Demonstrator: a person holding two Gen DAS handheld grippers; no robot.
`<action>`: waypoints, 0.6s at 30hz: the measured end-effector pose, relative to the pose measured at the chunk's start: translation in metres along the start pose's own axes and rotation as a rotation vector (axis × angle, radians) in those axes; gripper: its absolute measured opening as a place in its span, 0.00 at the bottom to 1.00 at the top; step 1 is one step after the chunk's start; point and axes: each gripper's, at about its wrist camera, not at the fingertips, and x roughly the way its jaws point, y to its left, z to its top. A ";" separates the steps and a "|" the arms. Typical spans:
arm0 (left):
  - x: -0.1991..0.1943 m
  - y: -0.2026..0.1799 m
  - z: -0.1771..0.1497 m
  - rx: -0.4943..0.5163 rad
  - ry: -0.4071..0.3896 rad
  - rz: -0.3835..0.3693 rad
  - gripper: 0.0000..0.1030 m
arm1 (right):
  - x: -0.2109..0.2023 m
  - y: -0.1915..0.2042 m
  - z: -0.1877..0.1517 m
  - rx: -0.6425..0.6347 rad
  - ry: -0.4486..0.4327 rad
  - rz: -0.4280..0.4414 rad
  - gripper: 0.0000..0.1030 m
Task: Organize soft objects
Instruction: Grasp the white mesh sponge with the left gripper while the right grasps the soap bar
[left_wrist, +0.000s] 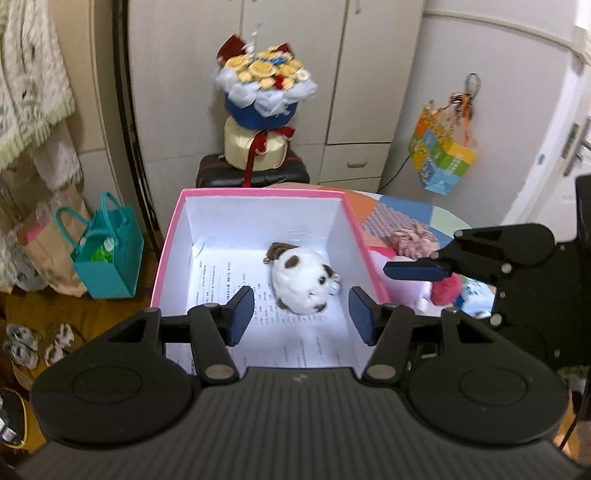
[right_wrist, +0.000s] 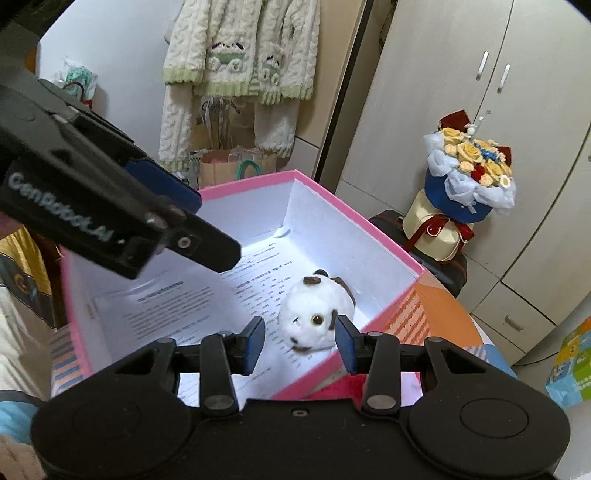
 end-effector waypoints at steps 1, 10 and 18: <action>-0.007 -0.005 -0.002 0.013 -0.007 -0.002 0.56 | -0.006 0.001 -0.001 0.002 -0.004 -0.003 0.45; -0.063 -0.042 -0.020 0.113 -0.049 -0.075 0.64 | -0.074 -0.003 -0.025 0.050 -0.058 0.012 0.51; -0.082 -0.084 -0.041 0.206 -0.062 -0.142 0.77 | -0.136 -0.019 -0.073 0.115 -0.131 -0.025 0.64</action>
